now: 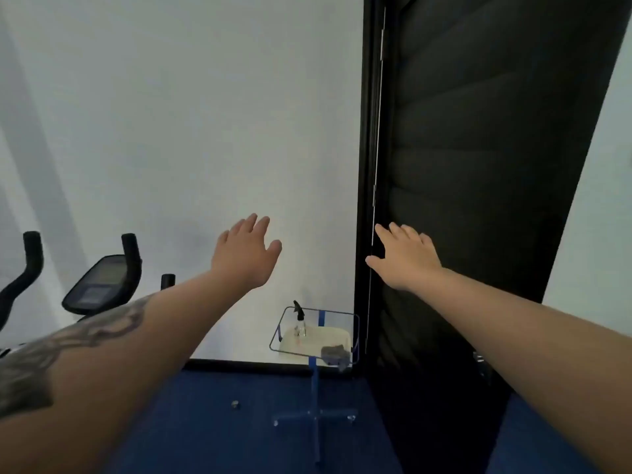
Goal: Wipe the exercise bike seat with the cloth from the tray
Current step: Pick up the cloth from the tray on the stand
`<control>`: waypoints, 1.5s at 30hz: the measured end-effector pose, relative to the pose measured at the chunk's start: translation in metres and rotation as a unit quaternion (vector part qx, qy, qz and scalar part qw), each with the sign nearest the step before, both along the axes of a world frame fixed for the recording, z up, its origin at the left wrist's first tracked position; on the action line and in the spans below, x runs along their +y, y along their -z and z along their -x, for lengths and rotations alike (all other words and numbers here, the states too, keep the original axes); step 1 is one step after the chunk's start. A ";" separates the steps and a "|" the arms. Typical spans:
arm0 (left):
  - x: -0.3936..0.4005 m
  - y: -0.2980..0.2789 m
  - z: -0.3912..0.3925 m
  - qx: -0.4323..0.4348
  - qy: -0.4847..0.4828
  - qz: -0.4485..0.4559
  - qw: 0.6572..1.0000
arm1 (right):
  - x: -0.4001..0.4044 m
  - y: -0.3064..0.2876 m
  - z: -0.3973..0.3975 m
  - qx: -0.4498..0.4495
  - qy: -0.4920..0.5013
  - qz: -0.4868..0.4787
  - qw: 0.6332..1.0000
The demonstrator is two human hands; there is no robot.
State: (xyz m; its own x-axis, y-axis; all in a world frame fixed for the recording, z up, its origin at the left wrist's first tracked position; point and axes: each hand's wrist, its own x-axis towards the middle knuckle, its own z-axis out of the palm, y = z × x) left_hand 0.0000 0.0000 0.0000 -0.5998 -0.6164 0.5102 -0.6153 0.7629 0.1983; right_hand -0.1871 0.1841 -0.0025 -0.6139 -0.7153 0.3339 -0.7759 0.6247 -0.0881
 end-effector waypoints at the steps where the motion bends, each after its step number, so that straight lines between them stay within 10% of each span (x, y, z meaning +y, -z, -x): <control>1: -0.009 0.002 0.004 -0.006 -0.003 0.004 1.000 | -0.009 0.004 0.002 -0.001 0.006 -0.005 1.000; 45: -0.311 0.317 0.306 -0.200 0.007 -0.246 0.949 | -0.323 0.296 0.295 -0.196 0.000 -0.237 0.952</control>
State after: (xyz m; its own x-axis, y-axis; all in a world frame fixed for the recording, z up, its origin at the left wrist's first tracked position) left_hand -0.3063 -0.3106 -0.3168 -0.6949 -0.7111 -0.1064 -0.7065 0.6478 0.2849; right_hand -0.4824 -0.1391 -0.2981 -0.6250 -0.7286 -0.2804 -0.7415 0.6663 -0.0789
